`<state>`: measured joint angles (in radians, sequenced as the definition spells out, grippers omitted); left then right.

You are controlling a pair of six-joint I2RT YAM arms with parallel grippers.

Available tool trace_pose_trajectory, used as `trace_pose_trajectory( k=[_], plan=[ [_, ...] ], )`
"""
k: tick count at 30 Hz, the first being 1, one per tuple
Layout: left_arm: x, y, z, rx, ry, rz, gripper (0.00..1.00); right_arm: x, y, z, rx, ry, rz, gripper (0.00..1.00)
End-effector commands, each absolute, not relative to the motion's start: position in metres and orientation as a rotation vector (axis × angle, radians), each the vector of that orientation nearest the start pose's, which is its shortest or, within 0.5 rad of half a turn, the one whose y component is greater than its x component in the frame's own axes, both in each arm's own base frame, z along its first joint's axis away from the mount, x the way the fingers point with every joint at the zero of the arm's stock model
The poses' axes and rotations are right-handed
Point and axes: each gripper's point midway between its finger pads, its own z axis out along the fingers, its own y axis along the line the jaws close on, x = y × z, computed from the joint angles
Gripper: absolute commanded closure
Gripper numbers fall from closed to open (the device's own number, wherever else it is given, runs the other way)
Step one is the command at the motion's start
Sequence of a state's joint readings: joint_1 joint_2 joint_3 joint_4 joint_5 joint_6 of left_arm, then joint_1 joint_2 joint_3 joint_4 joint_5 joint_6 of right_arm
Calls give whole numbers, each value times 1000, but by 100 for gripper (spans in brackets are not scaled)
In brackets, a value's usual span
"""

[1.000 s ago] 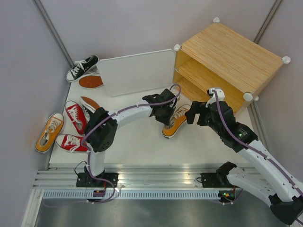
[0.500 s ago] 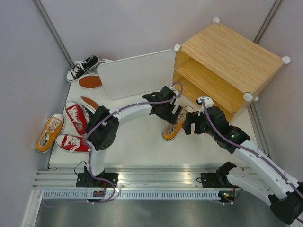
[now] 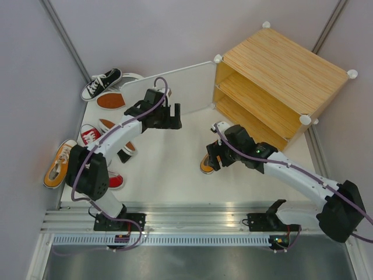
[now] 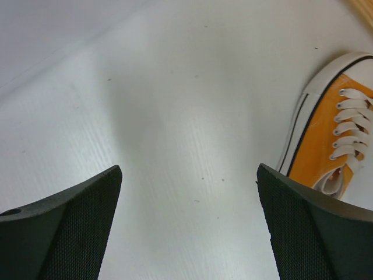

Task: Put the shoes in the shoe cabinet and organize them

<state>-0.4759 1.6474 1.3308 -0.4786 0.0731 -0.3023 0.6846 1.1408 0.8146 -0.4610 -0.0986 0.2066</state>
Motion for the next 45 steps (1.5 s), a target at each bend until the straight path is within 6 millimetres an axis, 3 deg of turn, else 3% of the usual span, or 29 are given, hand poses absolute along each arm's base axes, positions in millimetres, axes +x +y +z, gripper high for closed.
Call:
trace_pose_trajectory(
  k=[1,9,12,15,27,36,45],
  plan=[
    [375,-189,157,74,2411,-428,1,229,248,141,-753,2286,609,20],
    [373,-138,151,-114,2419,-275,1,242,290,125,-892,2322,530,24],
    [374,-121,147,-146,2404,-201,1,245,291,104,-922,2363,440,27],
    [373,-107,146,-164,2408,-156,1,243,291,89,-937,2428,410,36],
    [367,-101,177,-154,2373,-182,1,205,283,62,-1044,2549,336,41],
    [359,-96,171,-114,2408,-151,1,203,279,61,-1041,2537,279,42],
    [358,-92,162,-104,2420,-123,1,201,275,30,-1074,2589,227,45]
  ],
)
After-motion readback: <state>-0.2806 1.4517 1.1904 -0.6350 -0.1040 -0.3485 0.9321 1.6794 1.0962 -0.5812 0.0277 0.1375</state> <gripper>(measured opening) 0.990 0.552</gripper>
